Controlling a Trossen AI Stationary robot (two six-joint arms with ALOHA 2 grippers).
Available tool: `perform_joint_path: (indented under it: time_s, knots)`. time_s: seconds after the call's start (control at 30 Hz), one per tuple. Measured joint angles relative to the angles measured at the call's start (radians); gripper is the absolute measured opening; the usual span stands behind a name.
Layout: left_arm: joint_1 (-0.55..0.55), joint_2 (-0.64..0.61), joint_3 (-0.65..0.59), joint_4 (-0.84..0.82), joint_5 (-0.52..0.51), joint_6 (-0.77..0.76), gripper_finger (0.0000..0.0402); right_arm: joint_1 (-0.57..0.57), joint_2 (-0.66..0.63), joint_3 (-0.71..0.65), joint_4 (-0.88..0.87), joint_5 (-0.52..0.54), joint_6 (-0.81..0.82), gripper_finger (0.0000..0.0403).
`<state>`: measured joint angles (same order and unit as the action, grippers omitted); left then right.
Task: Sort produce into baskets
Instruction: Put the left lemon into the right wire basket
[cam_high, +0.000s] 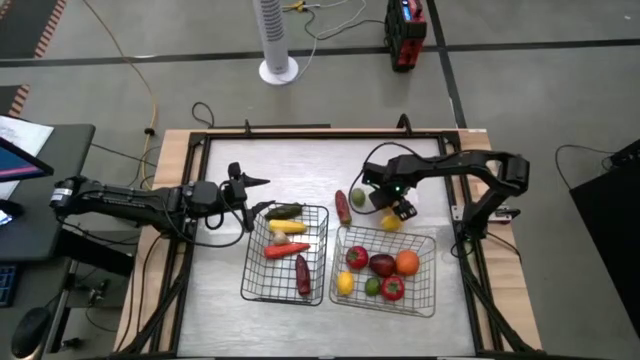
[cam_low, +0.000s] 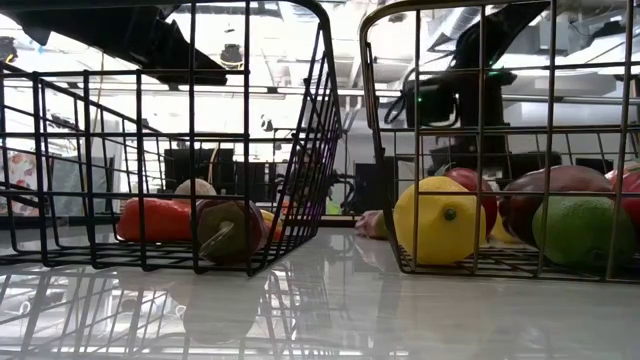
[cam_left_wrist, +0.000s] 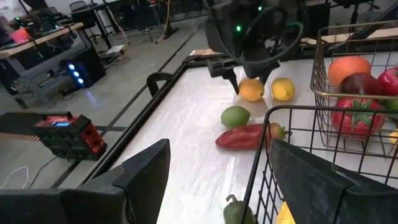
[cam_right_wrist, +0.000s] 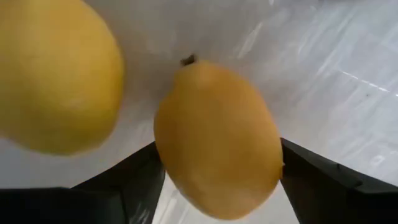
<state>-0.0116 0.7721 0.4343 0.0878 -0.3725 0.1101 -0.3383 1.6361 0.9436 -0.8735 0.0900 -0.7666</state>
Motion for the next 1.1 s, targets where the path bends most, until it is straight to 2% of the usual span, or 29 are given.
perform_joint_path:
  time_s: [0.27,0.4,0.53,0.67,0.8,0.93,1.1]
  knots:
    - [0.0,0.0,0.0,-0.001,0.0,0.0,0.0263,0.004,0.012,0.002,0.024,0.025,-0.036,0.0259]
    - [0.0,0.0,0.0,-0.001,0.0,-0.001,0.0263,0.004,-0.031,0.061,-0.037,0.046,-0.021,0.0258]
    - [0.0,0.0,0.0,-0.001,-0.001,-0.001,0.0263,0.007,-0.094,0.185,-0.126,0.038,0.081,0.0258]
    - [0.0,0.0,0.0,-0.001,-0.002,-0.006,0.0263,0.043,-0.152,0.328,-0.22,-0.06,0.264,0.0267]
    - [0.0,0.0,0.0,-0.001,-0.009,-0.006,0.0263,0.116,-0.195,0.418,-0.236,-0.267,0.504,0.0271]
    - [0.0,0.0,0.0,0.0,-0.009,-0.011,0.0263,0.209,-0.227,0.433,-0.201,-0.454,0.746,0.0273]
    - [0.0,0.0,0.0,0.0,-0.009,-0.025,0.0263,0.348,-0.213,0.433,-0.195,-0.461,0.947,0.0274]
